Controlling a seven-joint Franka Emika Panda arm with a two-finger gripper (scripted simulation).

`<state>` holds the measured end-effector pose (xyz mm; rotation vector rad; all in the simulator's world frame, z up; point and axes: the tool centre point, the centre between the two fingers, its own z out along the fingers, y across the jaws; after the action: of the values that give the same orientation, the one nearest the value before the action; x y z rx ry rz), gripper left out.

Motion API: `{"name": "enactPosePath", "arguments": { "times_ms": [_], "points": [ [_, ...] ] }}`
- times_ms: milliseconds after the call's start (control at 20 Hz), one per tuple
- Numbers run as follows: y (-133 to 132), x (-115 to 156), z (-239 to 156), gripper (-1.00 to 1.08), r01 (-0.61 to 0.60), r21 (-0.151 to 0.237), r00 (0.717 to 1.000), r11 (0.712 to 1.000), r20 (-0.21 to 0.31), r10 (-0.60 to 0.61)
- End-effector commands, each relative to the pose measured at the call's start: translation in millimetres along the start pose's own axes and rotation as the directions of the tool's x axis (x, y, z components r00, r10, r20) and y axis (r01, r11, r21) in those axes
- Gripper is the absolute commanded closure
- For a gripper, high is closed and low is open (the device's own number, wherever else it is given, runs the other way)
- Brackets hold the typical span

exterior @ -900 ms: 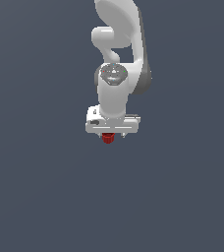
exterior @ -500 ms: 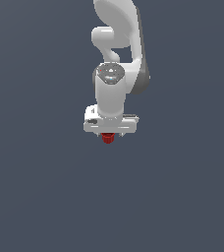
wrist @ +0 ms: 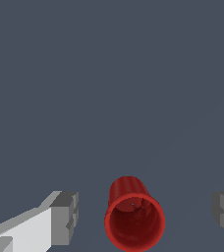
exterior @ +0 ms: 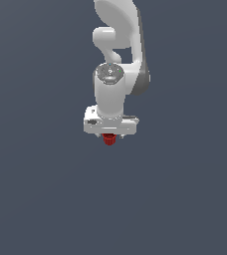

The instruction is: Pick up the object and move it to a goal position.

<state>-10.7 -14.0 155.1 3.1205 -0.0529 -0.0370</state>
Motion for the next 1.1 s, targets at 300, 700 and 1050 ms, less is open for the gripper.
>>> {"name": "enactPosePath", "arguments": {
  "times_ms": [300,700,1050],
  "points": [
    [1.6,-20.2,19.8,-0.92,-0.105,0.010,0.994,0.994,-0.005,0.105],
    [5.9,-54.6,47.5,-0.92,-0.269,0.022,0.963,0.963,-0.012,0.270],
    [8.5,-70.9,58.6,-0.92,-0.341,0.027,0.940,0.940,-0.014,0.342]
  ]
}}
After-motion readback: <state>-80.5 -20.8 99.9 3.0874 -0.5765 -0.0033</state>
